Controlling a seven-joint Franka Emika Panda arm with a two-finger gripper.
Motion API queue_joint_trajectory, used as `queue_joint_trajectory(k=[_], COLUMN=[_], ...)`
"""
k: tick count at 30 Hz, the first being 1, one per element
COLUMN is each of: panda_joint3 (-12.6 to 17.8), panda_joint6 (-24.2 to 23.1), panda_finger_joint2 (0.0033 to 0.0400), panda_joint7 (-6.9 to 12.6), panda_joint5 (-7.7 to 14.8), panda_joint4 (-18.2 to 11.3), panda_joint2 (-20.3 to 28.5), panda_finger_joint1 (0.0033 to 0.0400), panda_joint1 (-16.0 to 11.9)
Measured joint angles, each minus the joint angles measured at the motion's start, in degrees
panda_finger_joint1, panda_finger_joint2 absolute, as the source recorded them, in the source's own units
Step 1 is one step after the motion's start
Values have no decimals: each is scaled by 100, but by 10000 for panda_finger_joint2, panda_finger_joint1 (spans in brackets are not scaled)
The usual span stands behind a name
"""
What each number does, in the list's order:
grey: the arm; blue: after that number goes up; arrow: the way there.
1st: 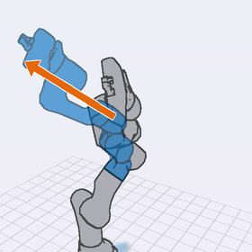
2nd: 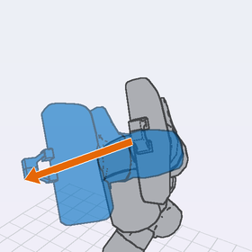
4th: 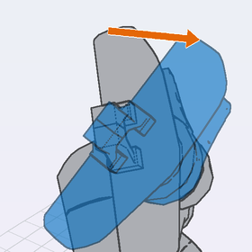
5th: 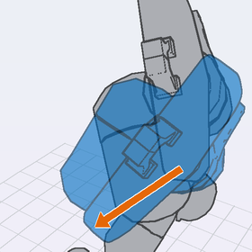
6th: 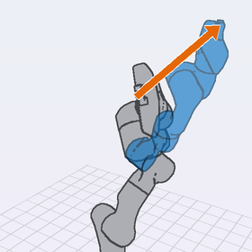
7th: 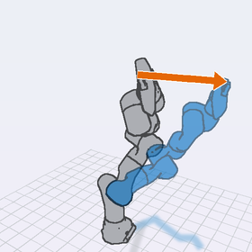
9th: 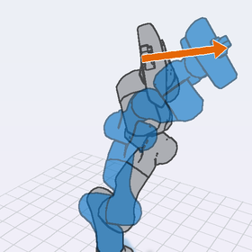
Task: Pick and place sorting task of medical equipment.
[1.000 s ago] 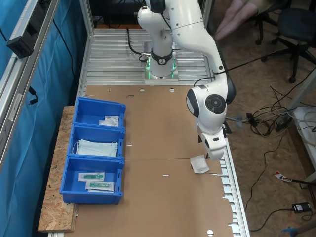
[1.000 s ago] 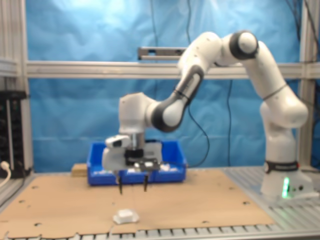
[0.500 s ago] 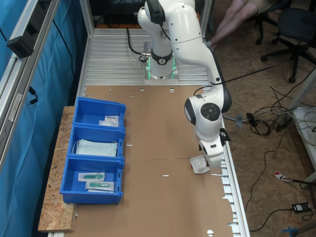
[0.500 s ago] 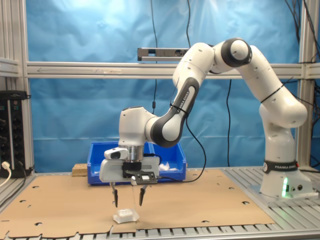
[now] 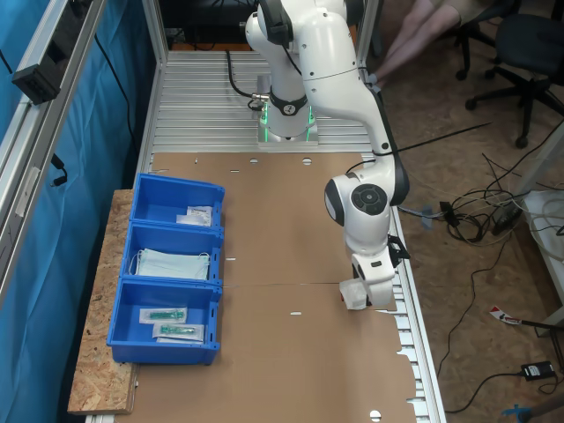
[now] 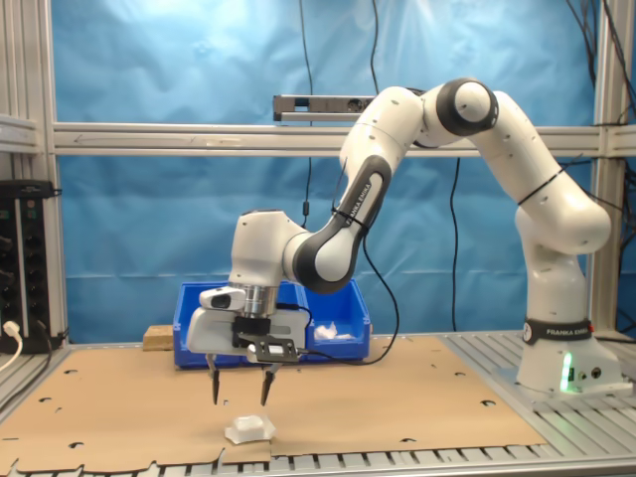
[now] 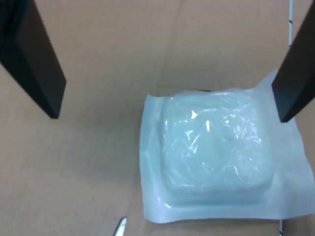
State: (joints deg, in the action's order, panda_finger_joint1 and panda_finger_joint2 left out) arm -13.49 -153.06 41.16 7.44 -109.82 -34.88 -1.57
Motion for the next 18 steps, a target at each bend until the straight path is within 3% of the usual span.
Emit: queue_joint_trajectory(k=[18], panda_joint3=[204], panda_joint6=[-117], panda_finger_joint2=[400], panda_joint7=[0], panda_joint5=[0], panda_joint4=[-42], panda_joint2=[-4], panda_finger_joint1=[400], panda_joint1=[0])
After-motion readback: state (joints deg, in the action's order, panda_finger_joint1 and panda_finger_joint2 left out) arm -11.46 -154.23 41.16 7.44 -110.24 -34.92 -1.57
